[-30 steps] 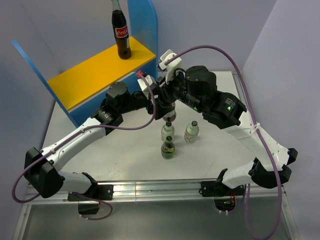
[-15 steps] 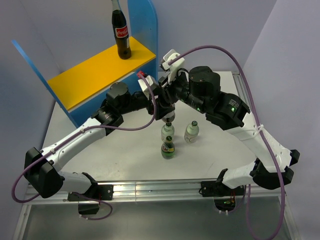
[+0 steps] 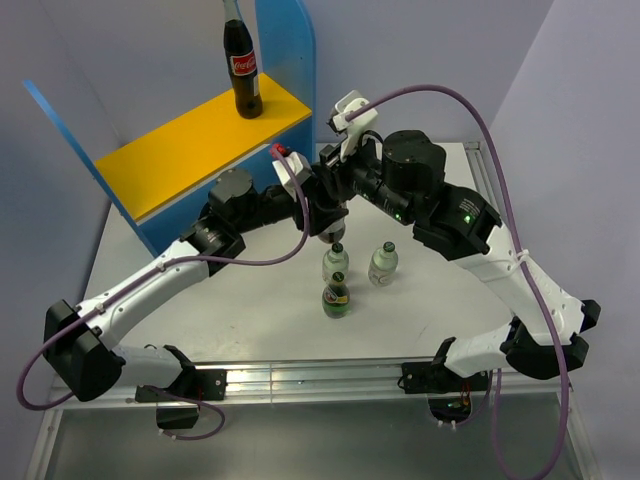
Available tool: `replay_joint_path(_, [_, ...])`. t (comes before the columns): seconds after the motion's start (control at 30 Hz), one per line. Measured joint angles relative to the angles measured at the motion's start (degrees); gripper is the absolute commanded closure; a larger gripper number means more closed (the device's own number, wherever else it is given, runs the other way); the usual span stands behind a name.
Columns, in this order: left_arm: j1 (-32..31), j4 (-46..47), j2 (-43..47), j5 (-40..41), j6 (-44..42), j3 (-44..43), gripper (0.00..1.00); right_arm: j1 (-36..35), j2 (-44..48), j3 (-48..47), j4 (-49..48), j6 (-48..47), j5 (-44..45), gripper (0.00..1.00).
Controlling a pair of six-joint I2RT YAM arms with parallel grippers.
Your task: Place and organize the beverage onto the shelf
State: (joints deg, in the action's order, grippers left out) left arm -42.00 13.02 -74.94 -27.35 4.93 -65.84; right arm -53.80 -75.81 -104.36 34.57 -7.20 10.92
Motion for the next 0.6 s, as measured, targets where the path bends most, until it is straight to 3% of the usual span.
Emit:
replay_joint_path(0.23, [-0.70,1.53,1.46,4.79,0.42,1.05,1.00,0.00,-0.17,0.00,-2.05,-0.02,-0.07,0.73])
replay_joint_path(0.4, [-0.74,2.64,3.50,7.32,0.42,2.23,1.00,0.00,-0.17,0.00,-4.46,0.37,-1.22,0.62])
replay_joint_path(0.6, [-0.13,1.20,4.15,13.60,2.23,3.34,1.00,-0.63,0.72,-0.02,-9.07,1.66,-2.60,0.43])
